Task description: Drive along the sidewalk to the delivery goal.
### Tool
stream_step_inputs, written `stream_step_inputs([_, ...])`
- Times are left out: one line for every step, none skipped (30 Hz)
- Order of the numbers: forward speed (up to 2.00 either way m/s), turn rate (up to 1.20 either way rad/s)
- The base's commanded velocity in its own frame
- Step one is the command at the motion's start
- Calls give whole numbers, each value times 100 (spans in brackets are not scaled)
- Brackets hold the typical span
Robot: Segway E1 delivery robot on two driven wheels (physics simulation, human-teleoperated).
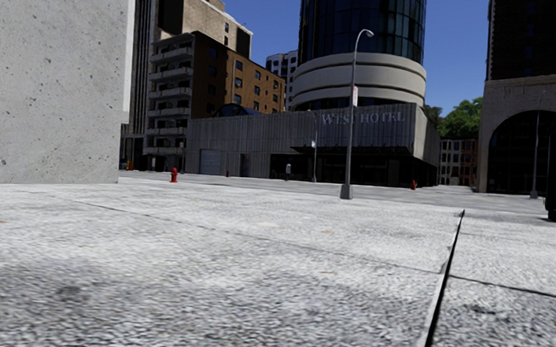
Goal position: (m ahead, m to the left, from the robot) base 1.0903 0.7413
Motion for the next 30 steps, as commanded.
stream_step_inputs([139,38])
stream_step_inputs([139,38])
stream_step_inputs([139,38])
stream_step_inputs([138,38])
stream_step_inputs([138,38])
stream_step_inputs([138,38])
stream_step_inputs([138,38])
stream_step_inputs([138,38])
stream_step_inputs([138,38])
stream_step_inputs([137,38])
stream_step_inputs([137,38])
stream_step_inputs([137,38])
stream_step_inputs([137,38])
stream_step_inputs([136,40])
stream_step_inputs([135,45])
stream_step_inputs([135,45])
stream_step_inputs([133,47])
stream_step_inputs([129,48])
stream_step_inputs([127,48])
stream_step_inputs([127,48])
stream_step_inputs([127,48])
stream_step_inputs([127,48])
stream_step_inputs([127,48])
stream_step_inputs([127,48])
stream_step_inputs([127,48])
stream_step_inputs([127,48])
stream_step_inputs([127,48])
stream_step_inputs([126,48])
stream_step_inputs([125,47])
stream_step_inputs([125,47])
